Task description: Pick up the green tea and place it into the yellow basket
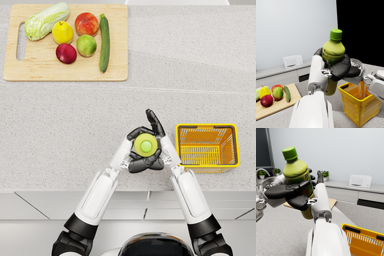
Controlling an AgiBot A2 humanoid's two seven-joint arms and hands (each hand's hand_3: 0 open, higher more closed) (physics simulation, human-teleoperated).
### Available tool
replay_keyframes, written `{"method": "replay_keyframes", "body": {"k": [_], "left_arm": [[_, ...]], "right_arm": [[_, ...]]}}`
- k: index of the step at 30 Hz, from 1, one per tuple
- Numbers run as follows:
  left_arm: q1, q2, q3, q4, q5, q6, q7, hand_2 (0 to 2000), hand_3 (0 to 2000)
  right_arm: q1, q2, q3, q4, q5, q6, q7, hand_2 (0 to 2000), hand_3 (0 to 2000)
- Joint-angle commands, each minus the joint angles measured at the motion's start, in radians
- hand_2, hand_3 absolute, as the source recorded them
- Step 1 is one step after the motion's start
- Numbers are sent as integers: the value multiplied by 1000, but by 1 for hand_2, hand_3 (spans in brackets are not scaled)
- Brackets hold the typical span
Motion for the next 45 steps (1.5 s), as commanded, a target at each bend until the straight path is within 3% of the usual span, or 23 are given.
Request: {"method": "replay_keyframes", "body": {"k": [1,4,5,6,7,11,13,16,18,24,27,28,31,35,36,37,38,39,41,45], "left_arm": [[8,-5,96,-50,1,8,1,2000,2000],[16,-21,108,-58,-1,42,-1,2000,2000],[22,-22,105,-52,-1,46,-1,2000,2000],[12,-40,104,-65,-1,51,0,639,1673],[11,-46,100,-76,-2,64,0,0,1347],[-36,-110,28,-85,-6,15,-3,0,40],[-67,-130,-112,-124,-9,1,-4,0,0],[-58,-110,-333,-125,-12,-41,-7,0,0],[-37,-102,-403,-70,-13,-29,-6,0,0],[-77,-101,-444,-54,-14,-16,-4,0,0],[-70,-95,-436,-45,-14,-15,-4,0,0],[-72,-93,-433,-44,-14,-15,-4,0,0],[-78,-89,-435,-41,-14,-15,-4,0,0],[-77,-82,-432,-35,-14,-15,-4,0,0],[-80,-81,-427,-41,-14,-15,-4,0,0],[-78,-79,-423,-35,-14,-15,-4,0,0],[-79,-77,-422,-42,-14,-15,-4,0,0],[-79,-75,-424,-42,-14,-15,-4,0,0],[-35,-64,-433,-39,-14,-15,-4,0,0],[91,-53,-481,1,-14,-15,-4,0,0]], "right_arm": [[36,-13,47,10,1,49,4,2000,980],[48,2,65,5,2,87,8,2000,1960],[54,6,78,1,2,97,12,2000,2000],[57,12,85,1,3,98,18,2000,2000],[62,15,84,-1,1,97,20,2000,2000],[63,35,102,39,-1,106,15,2000,2000],[68,26,-9,85,-3,102,10,2000,2000],[36,37,-168,153,-5,108,13,2000,2000],[5,44,-275,180,-6,132,15,2000,2000],[-65,41,-470,243,-8,182,12,2000,2000],[-72,41,-578,192,-8,191,7,2000,2000],[-68,43,-603,162,-8,191,-31,2000,2000],[-57,50,-655,113,-8,188,-216,2000,2000],[-58,54,-680,28,-8,215,-306,2000,2000],[-67,52,-673,24,-8,266,-315,639,1673],[-67,52,-661,23,-8,254,-325,0,1347],[-73,51,-646,45,-9,212,-332,0,1020],[-73,51,-627,48,-9,111,-238,0,693],[-69,53,-570,144,-9,-15,-122,0,40],[14,86,-568,202,-9,-112,-31,0,0]]}}
